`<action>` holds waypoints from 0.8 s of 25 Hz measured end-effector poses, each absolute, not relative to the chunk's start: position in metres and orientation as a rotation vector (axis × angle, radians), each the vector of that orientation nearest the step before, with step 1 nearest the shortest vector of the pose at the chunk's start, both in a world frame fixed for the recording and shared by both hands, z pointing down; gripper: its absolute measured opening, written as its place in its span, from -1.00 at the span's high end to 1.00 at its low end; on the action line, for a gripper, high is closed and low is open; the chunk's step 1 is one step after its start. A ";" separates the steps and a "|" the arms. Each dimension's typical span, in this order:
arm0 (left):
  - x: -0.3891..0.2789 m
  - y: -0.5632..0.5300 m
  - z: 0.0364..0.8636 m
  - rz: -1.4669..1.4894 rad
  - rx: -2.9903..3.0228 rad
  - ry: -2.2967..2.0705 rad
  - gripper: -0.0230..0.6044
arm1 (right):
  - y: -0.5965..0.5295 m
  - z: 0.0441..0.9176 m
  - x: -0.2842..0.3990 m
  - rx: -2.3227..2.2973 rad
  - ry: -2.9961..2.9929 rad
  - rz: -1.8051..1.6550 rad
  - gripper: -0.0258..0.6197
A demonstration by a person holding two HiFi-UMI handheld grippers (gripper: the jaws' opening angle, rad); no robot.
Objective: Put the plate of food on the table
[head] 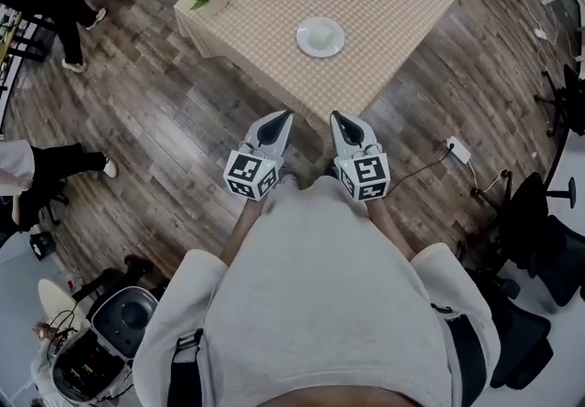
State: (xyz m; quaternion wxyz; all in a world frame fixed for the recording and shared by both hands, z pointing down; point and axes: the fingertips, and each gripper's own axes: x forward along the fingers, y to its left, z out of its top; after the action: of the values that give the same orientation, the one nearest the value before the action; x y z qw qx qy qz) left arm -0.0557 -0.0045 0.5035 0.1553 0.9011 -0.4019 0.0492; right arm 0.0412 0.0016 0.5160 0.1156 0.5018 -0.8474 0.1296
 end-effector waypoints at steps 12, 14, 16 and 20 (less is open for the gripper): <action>-0.072 0.052 0.506 0.133 2.634 -1.040 0.90 | 0.063 0.516 0.012 1.548 -2.434 0.358 0.92; -0.073 0.058 0.504 0.132 2.644 -1.024 0.90 | 0.068 0.515 0.011 1.554 -2.431 0.359 0.92; -0.074 0.064 0.504 0.132 2.647 -1.016 0.90 | 0.072 0.514 0.010 1.570 -2.426 0.365 0.92; -0.076 0.075 0.503 0.131 2.656 -1.006 0.90 | 0.082 0.510 0.009 1.599 -2.434 0.360 0.93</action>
State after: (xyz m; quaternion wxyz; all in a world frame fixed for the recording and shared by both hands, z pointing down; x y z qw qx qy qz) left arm -0.0755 0.0747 0.5035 0.1485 0.9239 -0.3498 0.0454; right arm 0.0090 0.0819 0.5096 0.1036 0.5421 -0.8249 0.1221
